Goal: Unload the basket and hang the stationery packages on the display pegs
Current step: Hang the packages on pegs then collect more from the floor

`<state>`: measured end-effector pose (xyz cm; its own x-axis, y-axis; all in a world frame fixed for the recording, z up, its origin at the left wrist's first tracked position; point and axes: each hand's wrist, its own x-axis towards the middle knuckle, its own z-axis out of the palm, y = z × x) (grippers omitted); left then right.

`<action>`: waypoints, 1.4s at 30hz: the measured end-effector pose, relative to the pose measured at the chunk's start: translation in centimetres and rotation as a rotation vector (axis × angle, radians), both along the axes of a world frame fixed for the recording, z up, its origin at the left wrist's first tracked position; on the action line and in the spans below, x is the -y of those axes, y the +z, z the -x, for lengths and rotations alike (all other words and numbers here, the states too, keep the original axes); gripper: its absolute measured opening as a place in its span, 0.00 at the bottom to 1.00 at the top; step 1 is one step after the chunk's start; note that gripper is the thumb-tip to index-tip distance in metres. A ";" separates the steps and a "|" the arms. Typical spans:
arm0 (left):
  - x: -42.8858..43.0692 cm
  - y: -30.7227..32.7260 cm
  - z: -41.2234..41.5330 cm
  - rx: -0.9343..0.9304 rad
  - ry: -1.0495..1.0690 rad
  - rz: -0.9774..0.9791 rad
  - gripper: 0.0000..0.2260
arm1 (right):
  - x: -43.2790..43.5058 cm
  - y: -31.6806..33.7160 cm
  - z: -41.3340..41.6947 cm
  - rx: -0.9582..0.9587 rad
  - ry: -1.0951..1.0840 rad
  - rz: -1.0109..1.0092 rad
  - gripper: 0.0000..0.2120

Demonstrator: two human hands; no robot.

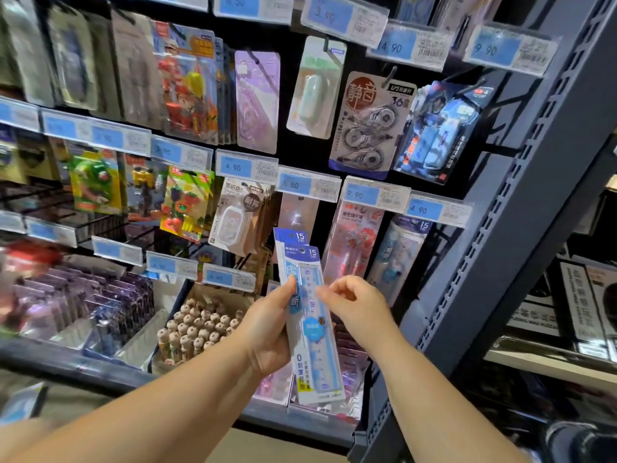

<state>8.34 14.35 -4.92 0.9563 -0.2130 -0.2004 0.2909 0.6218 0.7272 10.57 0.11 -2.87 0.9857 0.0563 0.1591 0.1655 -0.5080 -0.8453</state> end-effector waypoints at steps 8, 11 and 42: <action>-0.1 -0.6 -0.2 0.004 0.019 -0.023 0.19 | -0.8 -1.4 -0.3 -0.133 0.020 0.066 0.18; -0.2 -0.9 -0.3 0.015 0.033 0.016 0.19 | -0.8 -1.5 -0.4 -0.122 0.023 -0.012 0.14; 0.2 0.5 -0.1 0.157 -0.104 -0.060 0.12 | 2.6 0.3 0.2 -0.033 0.163 -0.352 0.05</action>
<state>8.39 14.18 -4.44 0.9502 -0.3046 -0.0662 0.2317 0.5481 0.8036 10.32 -2.46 -2.62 0.9732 0.1600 0.1651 0.1900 -0.1552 -0.9694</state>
